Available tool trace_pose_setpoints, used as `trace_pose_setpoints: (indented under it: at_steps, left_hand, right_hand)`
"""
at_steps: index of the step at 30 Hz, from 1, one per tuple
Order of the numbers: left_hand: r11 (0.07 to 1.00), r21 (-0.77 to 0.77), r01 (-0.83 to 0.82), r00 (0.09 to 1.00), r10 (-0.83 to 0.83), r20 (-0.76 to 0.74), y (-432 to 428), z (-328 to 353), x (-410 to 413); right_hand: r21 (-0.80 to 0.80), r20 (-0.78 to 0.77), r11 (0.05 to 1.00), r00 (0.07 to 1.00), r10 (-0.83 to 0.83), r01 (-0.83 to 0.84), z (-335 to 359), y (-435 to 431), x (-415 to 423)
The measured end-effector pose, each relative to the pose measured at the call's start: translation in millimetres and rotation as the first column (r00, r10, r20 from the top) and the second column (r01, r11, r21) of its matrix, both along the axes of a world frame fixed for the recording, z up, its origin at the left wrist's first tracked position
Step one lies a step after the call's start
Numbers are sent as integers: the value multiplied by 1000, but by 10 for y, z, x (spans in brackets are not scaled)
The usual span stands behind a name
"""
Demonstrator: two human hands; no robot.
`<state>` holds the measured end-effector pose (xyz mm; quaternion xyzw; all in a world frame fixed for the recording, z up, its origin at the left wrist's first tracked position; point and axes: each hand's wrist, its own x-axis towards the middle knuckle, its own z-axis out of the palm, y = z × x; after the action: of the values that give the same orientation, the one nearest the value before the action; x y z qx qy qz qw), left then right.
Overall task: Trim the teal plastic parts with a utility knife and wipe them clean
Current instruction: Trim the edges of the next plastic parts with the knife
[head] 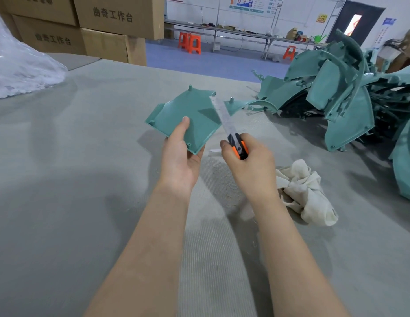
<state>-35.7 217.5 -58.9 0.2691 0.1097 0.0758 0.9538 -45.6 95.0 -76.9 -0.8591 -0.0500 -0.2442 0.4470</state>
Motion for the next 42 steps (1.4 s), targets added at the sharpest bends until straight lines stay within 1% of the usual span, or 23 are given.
trace_pose_setpoints:
  at_steps: [9,10,12,14,16,17,18,25,29,36,42]
  left_hand:
    - [1000,-6,-11,1000,10,-4,44,-22,27]
    - [1000,-4,-20,1000,20,-8,58,-22,32]
    - [999,14,-35,999,35,-1,89,-23,45]
    - [998,55,-30,999,28,23,99,-19,48]
    - [995,98,-17,999,12,48,79,-11,45]
    - [993,121,-15,998,7,63,62,-7,43]
    - [989,147,-15,997,4,76,47,-4,39]
    - [948,316,-18,981,-44,190,-24,-7,24]
    - [925,379,-35,972,-57,229,-58,-8,15]
    - [896,440,-52,972,-56,230,-48,-29,26]
    - [897,440,-46,972,-61,226,-66,-46,35]
  right_hand:
    - [-80,-42,995,997,64,-67,16,93,-38]
    - [-44,-52,997,996,66,-68,24,89,-42]
    - [144,-52,989,998,42,-34,62,40,-41]
    - [364,-57,931,998,17,5,128,-43,-28]
    - [541,-80,841,995,57,-5,184,-97,-27]
    - [593,-92,805,992,85,-14,199,-101,-32]
    - [612,-101,790,989,105,-21,204,-91,-40]
    - [588,-124,809,986,111,-17,221,-23,-61]
    - [595,-145,803,987,64,36,219,-31,-40]
    - [556,-186,829,981,58,57,191,-62,-28]
    - [544,-185,837,982,48,62,184,-70,-21]
